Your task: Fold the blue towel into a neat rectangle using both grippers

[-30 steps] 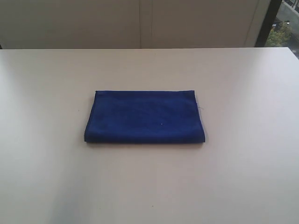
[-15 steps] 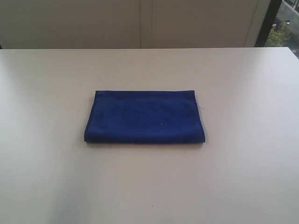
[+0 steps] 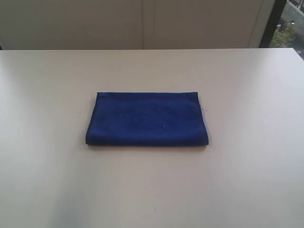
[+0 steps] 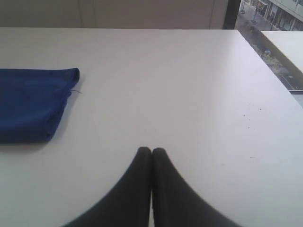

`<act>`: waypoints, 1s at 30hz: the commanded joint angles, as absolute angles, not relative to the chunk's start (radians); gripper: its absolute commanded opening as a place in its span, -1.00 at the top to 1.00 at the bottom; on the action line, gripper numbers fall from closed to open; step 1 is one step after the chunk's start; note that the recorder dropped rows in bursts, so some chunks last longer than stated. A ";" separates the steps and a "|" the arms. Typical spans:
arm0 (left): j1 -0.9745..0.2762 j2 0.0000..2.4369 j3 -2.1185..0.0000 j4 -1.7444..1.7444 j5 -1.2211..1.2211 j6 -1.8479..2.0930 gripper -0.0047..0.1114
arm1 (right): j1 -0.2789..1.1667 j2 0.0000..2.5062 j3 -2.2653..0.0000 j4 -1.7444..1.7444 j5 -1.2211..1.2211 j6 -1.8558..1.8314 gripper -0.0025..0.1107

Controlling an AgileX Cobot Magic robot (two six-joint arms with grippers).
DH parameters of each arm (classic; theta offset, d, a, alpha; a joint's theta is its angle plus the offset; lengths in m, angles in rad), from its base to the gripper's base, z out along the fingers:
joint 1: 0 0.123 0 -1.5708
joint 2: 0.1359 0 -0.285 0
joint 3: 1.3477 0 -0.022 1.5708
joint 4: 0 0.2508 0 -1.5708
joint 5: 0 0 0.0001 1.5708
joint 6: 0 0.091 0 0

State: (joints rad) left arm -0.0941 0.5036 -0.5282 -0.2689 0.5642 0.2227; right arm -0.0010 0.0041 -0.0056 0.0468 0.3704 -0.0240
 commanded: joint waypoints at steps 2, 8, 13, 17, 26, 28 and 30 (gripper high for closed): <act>-0.090 0.496 -0.522 -0.277 0.570 0.225 0.92 | -0.011 0.000 0.000 0.041 0.350 -0.021 0.96; -0.090 0.496 -0.522 -0.277 0.570 0.225 0.92 | -0.011 0.000 0.000 0.041 0.350 -0.021 0.96; -0.092 0.496 -0.522 -0.277 0.570 0.225 0.92 | -0.011 0.000 0.000 0.041 0.350 -0.021 0.96; -0.094 0.425 -0.519 -0.266 0.566 0.240 0.92 | -0.011 0.000 0.000 0.041 0.350 -0.021 0.96; -0.094 0.132 -0.245 -0.245 0.398 0.244 0.92 | -0.011 0.000 0.000 0.041 0.350 -0.021 0.96; -0.094 0.086 -0.189 -0.240 0.363 0.244 0.92 | -0.011 0.000 0.000 0.041 0.350 -0.021 0.96; -0.094 0.039 -0.144 -0.223 0.358 0.244 0.92 | -0.011 0.000 0.000 0.041 0.350 -0.021 0.96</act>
State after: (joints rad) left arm -0.0941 0.0971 -0.2003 -0.2354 0.3861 0.2441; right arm -0.0010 0.0041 -0.0056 0.0468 0.3639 -0.0220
